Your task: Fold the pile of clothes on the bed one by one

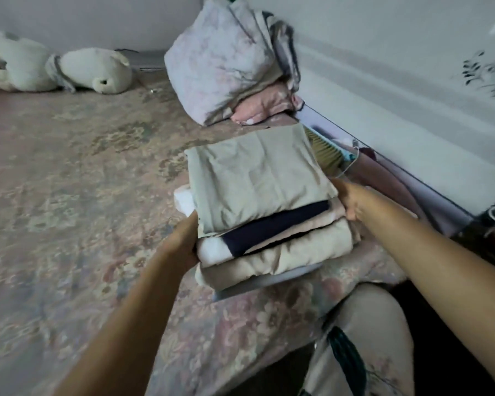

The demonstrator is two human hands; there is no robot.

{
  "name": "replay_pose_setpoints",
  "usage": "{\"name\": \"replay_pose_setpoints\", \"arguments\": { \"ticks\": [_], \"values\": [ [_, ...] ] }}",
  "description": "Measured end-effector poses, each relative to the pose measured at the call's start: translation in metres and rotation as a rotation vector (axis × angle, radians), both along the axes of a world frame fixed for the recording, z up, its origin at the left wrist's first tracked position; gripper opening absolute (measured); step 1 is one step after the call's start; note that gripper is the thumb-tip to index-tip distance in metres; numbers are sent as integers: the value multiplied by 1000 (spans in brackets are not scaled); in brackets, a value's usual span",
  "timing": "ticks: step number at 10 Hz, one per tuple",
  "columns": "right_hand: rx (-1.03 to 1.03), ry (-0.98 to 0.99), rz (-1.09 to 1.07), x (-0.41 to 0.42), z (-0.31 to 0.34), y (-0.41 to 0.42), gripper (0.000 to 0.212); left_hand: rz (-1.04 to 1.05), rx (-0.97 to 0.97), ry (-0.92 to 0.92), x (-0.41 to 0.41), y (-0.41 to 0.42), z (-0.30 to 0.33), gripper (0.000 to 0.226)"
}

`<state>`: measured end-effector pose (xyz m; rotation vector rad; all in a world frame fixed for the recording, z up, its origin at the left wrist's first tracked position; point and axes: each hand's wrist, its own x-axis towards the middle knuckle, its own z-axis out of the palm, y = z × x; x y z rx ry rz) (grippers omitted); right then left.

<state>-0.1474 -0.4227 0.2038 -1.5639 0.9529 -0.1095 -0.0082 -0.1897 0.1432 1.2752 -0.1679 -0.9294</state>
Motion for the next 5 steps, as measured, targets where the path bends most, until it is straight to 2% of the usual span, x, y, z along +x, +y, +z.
{"name": "replay_pose_setpoints", "arguments": {
  "ticks": [1,2,3,4,5],
  "values": [
    [-23,23,-54,-40,-4,-21,55,-87,9,47,-31,-34,-22,53],
    [46,75,-104,-53,-25,-30,57,-90,40,60,-53,-43,-43,79],
    [60,18,-118,-61,-52,-32,26,-38,116,27,-67,-43,-66,98],
    [128,20,-100,-62,-58,-35,25,-65,162,29,-67,-38,-59,99],
    [-82,-5,-173,-66,-43,-49,29,42,331,-187,-53,-26,-49,67]
  ]
}}
